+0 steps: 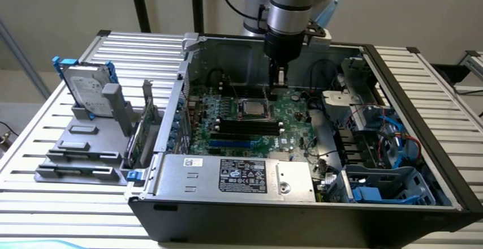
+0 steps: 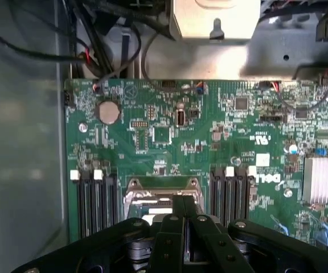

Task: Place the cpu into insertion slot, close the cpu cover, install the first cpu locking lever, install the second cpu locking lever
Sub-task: 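Close the cpu cover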

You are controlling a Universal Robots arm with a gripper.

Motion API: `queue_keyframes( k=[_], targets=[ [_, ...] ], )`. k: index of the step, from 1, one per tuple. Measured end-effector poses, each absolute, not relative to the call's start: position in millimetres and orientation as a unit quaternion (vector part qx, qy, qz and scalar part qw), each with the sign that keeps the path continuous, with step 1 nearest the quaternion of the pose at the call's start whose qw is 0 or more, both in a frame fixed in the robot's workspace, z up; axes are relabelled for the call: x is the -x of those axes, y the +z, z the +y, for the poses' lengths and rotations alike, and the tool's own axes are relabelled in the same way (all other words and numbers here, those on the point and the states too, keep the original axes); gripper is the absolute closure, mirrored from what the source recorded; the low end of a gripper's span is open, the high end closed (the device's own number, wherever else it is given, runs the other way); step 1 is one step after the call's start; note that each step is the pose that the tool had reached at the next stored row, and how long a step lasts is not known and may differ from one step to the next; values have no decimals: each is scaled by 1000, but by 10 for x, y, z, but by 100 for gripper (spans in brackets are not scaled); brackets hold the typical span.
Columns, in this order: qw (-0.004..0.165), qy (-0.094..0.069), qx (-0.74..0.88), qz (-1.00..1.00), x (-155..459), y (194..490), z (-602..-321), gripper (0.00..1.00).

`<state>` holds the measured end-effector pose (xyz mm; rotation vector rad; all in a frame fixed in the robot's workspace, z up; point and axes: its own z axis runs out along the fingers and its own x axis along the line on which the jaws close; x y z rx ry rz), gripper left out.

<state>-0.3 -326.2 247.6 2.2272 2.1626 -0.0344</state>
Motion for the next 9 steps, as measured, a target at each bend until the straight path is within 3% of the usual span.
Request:
queue_keyframes(
  k=[9],
  targets=[
    [9, -13, -717, 697, 302, 2468, -3304, 89]
  ],
)
